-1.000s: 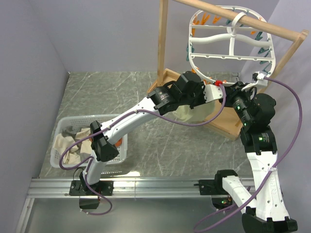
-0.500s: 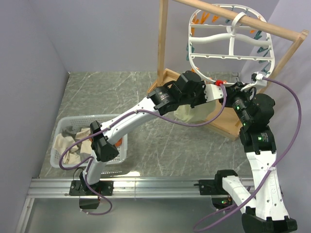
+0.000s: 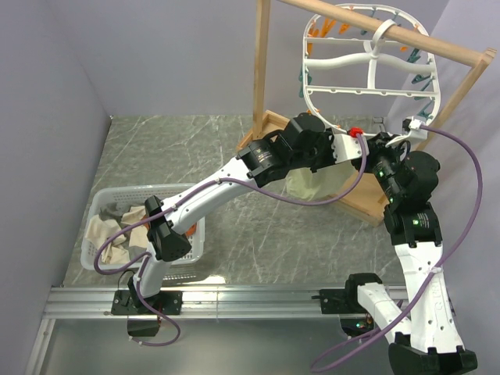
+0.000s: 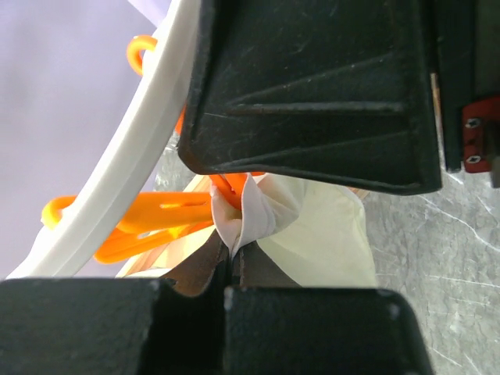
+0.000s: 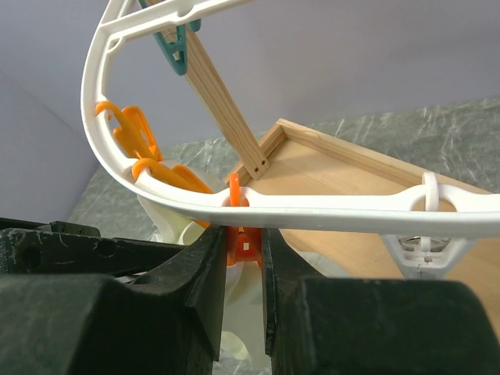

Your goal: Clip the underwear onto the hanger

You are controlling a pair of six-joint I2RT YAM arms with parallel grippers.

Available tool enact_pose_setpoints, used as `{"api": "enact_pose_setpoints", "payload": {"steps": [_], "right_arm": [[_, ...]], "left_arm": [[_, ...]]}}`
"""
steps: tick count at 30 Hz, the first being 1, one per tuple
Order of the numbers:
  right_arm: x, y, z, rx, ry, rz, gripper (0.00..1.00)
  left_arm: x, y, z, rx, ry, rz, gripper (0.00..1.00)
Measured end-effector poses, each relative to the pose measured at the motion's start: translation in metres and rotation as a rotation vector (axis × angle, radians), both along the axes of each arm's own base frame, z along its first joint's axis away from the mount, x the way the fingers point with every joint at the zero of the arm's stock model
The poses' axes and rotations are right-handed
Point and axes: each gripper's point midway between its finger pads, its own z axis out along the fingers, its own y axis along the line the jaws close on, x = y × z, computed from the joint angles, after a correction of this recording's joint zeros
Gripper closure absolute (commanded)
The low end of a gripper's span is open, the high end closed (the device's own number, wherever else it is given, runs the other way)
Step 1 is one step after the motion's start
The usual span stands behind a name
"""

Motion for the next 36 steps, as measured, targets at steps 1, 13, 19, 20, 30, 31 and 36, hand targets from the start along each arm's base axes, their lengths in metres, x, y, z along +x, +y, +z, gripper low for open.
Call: {"api": "enact_pose_setpoints", "payload": {"steps": [1,13,19,20,30,31,36], "right_arm": [[0.0002,0.0,0.0003,0.0,-0.001,0.0,0.99],[0.0002,0.0004,0.0012,0.004,-0.004,0.001,0.75],[-0.0001,0.0014,0.0014,0.016,-0.001,0.004,0.69],[-0.0002,0.0017,0.0014,0.017,-0.001,0.006,0.67],[-0.0009,0.0045,0.0011,0.024,0.003,0.021,0.6],[-0.0009,0.0045,0.001,0.026,0.004,0.021,0.59],[-0.002,0.0058,-0.003,0.029,0.023,0.027,0.53]], "left_arm": [[-0.0005,-0.0005,0.0004,-0.001,-0.002,-0.001,1.0],[-0.0002,-0.0009,0.0011,0.003,-0.015,-0.007,1.0],[0.0001,-0.0009,0.0013,0.006,-0.02,-0.009,1.0],[0.0001,-0.0009,0.0013,0.006,-0.021,-0.009,1.0],[0.0009,-0.0022,0.003,-0.002,-0.027,-0.009,1.0],[0.0011,-0.0025,0.0032,-0.003,-0.028,-0.009,1.0],[0.0013,-0.0028,0.004,-0.005,-0.032,-0.01,1.0]]}}
